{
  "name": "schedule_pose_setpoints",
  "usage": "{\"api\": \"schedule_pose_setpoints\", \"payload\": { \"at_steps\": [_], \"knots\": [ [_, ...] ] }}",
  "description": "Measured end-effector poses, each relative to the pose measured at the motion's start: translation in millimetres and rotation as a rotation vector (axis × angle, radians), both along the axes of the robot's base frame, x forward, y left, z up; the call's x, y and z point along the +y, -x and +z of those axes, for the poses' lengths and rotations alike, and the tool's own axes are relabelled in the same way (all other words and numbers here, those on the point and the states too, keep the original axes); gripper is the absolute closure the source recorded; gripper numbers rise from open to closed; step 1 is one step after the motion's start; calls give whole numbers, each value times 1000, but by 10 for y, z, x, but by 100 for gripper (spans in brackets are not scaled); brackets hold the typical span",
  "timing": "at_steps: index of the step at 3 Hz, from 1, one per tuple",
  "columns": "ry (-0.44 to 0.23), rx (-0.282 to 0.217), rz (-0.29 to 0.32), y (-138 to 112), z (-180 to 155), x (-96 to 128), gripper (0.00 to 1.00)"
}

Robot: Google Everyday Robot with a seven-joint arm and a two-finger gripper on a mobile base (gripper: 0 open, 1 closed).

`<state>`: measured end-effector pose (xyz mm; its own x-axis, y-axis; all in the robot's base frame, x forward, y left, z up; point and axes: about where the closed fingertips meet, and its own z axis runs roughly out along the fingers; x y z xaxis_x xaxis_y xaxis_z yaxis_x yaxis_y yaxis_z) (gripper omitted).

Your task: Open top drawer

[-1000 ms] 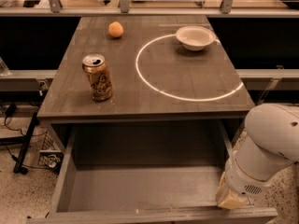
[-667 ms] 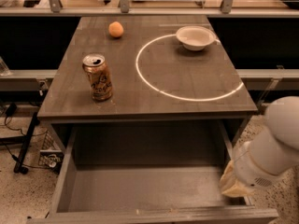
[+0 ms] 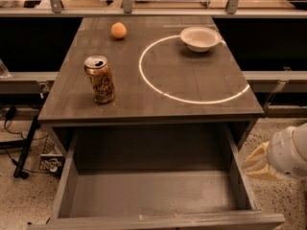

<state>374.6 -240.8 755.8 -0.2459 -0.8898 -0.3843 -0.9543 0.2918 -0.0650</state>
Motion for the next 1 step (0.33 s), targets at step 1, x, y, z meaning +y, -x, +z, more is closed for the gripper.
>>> {"api": "schedule_pose_setpoints", "payload": {
  "at_steps": [1],
  "knots": [
    [-13, -47, -99, -35, 252, -293, 100]
  ]
}}
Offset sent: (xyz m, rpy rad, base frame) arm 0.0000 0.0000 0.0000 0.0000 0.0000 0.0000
